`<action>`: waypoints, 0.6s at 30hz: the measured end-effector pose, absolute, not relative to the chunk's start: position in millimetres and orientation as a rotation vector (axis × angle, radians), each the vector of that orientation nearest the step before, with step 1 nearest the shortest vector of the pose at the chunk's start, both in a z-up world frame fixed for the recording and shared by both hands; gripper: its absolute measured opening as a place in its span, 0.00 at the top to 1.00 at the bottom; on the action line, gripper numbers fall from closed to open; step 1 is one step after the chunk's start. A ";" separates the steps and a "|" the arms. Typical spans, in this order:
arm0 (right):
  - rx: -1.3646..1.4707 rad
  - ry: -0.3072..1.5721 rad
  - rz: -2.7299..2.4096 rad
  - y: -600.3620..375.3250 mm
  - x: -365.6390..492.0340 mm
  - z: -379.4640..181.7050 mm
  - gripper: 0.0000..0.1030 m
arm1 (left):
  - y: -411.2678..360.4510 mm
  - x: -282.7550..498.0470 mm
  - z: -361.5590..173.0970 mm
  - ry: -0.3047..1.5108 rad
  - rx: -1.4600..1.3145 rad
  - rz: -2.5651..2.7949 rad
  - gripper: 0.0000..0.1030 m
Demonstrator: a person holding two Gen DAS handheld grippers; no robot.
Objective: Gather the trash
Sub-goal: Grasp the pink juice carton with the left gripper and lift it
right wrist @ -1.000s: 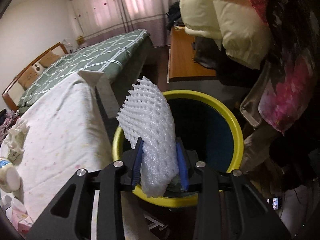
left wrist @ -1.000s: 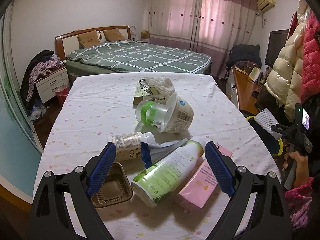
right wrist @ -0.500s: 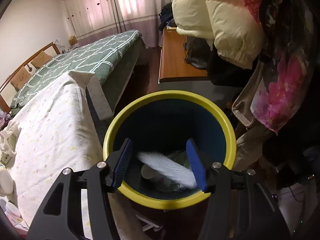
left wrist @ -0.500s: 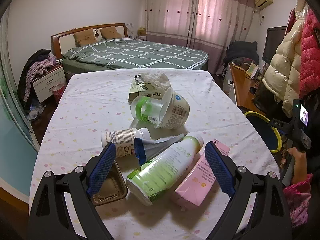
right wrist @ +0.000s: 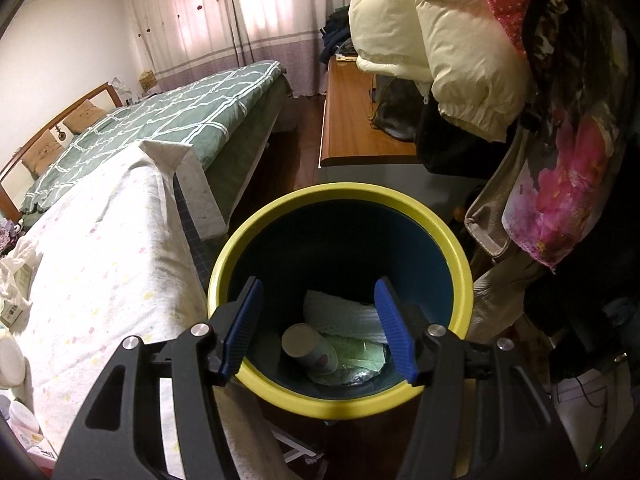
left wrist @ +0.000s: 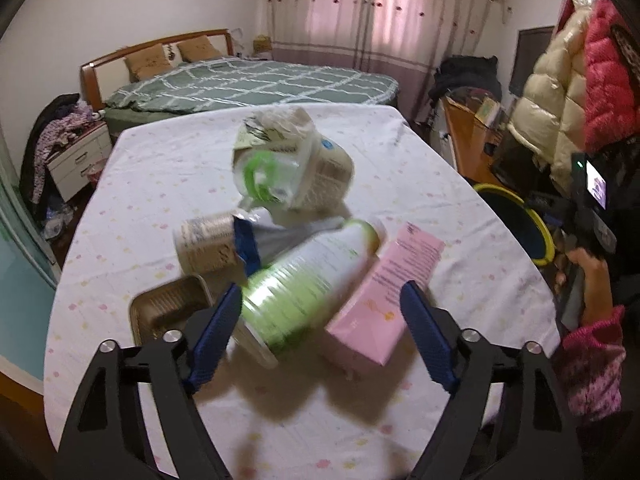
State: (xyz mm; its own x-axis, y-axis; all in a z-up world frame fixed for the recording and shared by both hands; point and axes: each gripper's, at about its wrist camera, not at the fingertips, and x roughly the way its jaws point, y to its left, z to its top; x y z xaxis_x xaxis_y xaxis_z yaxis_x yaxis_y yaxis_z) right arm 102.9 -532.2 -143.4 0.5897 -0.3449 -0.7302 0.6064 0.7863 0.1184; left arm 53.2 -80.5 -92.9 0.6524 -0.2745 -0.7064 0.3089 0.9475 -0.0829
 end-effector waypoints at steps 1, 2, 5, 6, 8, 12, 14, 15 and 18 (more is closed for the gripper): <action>0.380 0.755 -0.568 -532.6 102.8 -143.5 0.46 | -82.2 50.5 -93.8 0.795 0.051 -0.339 0.25; 0.380 0.755 -0.568 -532.0 102.8 -143.5 0.46 | -84.9 47.7 -95.1 0.797 0.059 -0.353 0.25; 0.384 0.752 -0.564 -531.5 102.2 -143.8 0.45 | -91.4 45.3 -100.3 0.815 0.065 -0.388 0.26; 0.385 0.750 -0.562 -531.3 101.6 -143.5 0.45 | -93.9 45.9 -103.3 0.830 0.060 -0.405 0.28; 0.389 0.746 -0.560 -531.8 100.8 -143.4 0.45 | -97.2 47.1 -107.3 0.848 0.051 -0.427 0.30; 0.395 0.743 -0.556 -531.1 100.2 -143.3 0.45 | -104.5 49.7 -115.0 0.875 0.054 -0.448 0.31; 0.396 0.742 -0.554 -530.8 100.0 -143.0 0.44 | -108.4 51.0 -118.1 0.885 0.056 -0.457 0.31; 0.397 0.741 -0.553 -531.3 99.8 -142.8 0.44 | -109.7 51.2 -119.0 0.888 0.057 -0.463 0.31; 0.403 0.741 -0.548 -531.9 99.5 -143.1 0.44 | -116.9 49.3 -120.4 0.897 0.065 -0.505 0.32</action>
State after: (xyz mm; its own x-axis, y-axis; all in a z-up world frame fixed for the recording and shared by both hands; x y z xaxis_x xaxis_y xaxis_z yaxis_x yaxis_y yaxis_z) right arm 99.5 -531.9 -143.1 0.6100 -0.3232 -0.7235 0.5972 0.7877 0.1516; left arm 49.3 -116.9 -120.4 0.5155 -0.3935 -0.7612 0.4468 0.8815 -0.1531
